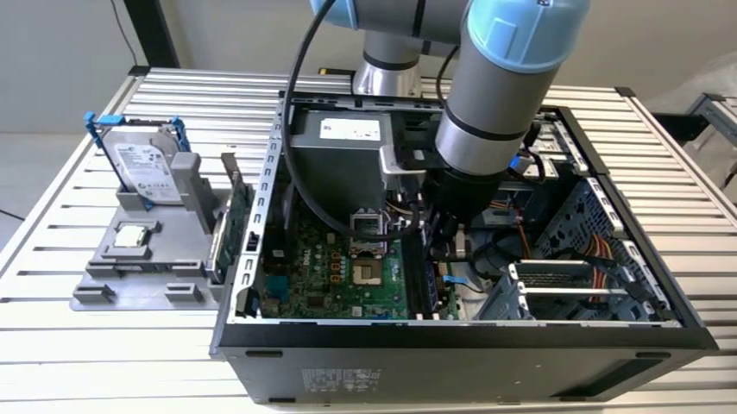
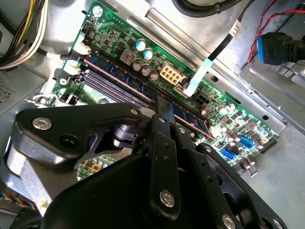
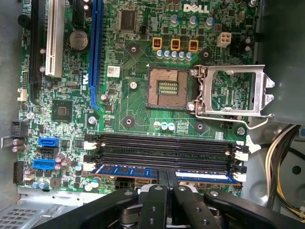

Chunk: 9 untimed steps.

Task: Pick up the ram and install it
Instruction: 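Press down the ram until it locks into place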

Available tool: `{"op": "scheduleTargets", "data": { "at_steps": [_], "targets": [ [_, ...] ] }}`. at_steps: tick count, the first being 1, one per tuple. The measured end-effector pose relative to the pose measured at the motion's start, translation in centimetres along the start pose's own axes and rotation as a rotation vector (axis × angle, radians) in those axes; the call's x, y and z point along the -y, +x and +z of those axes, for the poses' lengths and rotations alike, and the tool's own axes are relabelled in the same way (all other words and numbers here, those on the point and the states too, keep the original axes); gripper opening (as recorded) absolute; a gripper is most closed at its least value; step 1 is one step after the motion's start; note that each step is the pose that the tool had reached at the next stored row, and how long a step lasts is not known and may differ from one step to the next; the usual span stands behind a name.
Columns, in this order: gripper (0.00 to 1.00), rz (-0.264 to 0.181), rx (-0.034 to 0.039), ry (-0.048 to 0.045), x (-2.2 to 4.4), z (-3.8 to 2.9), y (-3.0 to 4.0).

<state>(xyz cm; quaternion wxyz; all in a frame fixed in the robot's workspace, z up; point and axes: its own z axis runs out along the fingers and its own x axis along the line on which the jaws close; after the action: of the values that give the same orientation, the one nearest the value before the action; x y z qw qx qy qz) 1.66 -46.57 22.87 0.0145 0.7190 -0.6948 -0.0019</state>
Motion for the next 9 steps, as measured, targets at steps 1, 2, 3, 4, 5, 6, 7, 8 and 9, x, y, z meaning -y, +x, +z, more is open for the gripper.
{"op": "scheduleTargets", "data": {
  "at_steps": [1, 2, 3, 4, 5, 6, 7, 8, 9],
  "targets": [
    [0.0, 0.0, 0.0, 0.0, 0.0, 0.0, 0.0],
    [0.0, 0.0, 0.0, 0.0, 0.0, 0.01, 0.0],
    [0.0, 0.0, 0.0, 0.0001, 0.01, 0.08, -0.01],
    [0.0, 0.0, -0.001, 0.0, 0.01, 0.13, -0.01],
    [0.0, 0.0, -0.0018, -0.0001, 0.01, 0.18, -0.01],
    [0.0, 0.0, -0.0022, -0.0001, 0.01, 0.27, -0.01],
    [0.0, 0.0, -0.0031, -0.0002, 0.01, 0.4, -0.01],
    [0.0, 0.0, -0.0055, -0.0004, 0.02, 0.54, -0.01],
    [0.0, 0.0, -0.0078, -0.0006, 0.01, 0.69, -0.01]
  ]
}}
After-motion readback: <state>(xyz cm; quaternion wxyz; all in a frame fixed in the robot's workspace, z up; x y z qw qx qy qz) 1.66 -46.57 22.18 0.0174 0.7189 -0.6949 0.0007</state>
